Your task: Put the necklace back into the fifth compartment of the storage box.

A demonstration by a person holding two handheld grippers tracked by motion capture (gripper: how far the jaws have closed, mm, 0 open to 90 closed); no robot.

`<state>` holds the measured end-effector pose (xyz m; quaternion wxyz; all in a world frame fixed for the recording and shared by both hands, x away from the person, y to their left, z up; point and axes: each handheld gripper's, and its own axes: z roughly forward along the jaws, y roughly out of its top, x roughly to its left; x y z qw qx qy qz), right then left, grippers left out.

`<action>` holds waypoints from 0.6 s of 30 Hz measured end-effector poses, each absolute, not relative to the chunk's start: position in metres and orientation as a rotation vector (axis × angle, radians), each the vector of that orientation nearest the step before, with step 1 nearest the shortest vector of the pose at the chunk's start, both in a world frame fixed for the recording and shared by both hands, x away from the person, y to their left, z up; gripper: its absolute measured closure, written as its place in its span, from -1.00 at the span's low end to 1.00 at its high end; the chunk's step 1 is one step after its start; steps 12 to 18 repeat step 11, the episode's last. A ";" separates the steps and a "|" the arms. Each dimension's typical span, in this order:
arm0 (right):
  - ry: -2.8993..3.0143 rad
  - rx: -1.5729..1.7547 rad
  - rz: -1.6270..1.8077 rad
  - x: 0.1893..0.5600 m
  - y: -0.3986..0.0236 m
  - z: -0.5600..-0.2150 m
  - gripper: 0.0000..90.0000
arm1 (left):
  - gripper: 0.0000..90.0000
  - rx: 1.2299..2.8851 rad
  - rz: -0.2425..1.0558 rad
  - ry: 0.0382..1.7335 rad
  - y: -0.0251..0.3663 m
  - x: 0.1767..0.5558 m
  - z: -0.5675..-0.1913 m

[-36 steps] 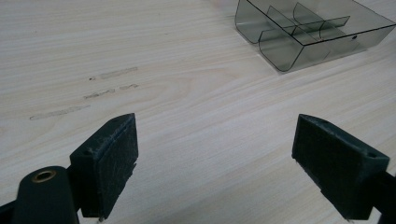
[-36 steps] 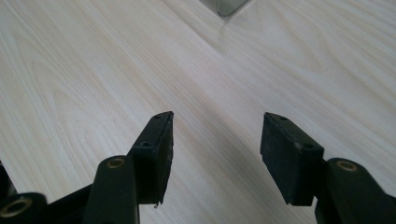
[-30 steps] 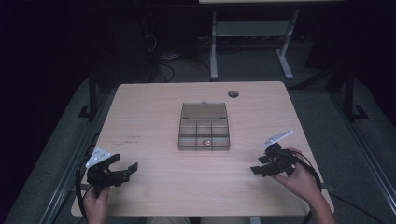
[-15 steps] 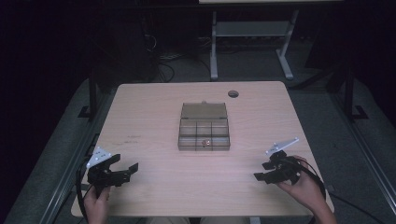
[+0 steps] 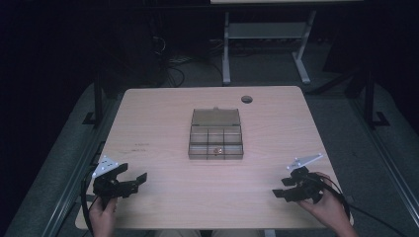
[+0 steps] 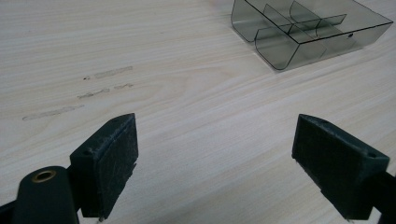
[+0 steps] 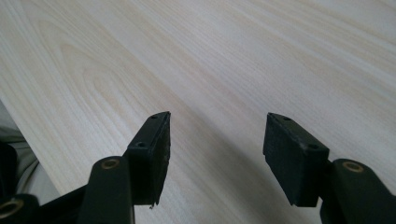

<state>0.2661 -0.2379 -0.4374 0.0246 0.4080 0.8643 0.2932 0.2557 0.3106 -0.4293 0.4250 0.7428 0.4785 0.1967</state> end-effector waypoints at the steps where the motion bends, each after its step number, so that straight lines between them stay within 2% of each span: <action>1: 2.673 1.271 0.907 0.265 -0.238 -0.438 -0.10 | -0.69 1.858 0.491 1.197 0.311 0.256 -0.429; 18: 2.640 1.270 0.959 0.253 -0.242 -0.440 -0.12 | -0.69 1.857 0.494 1.192 0.309 0.256 -0.429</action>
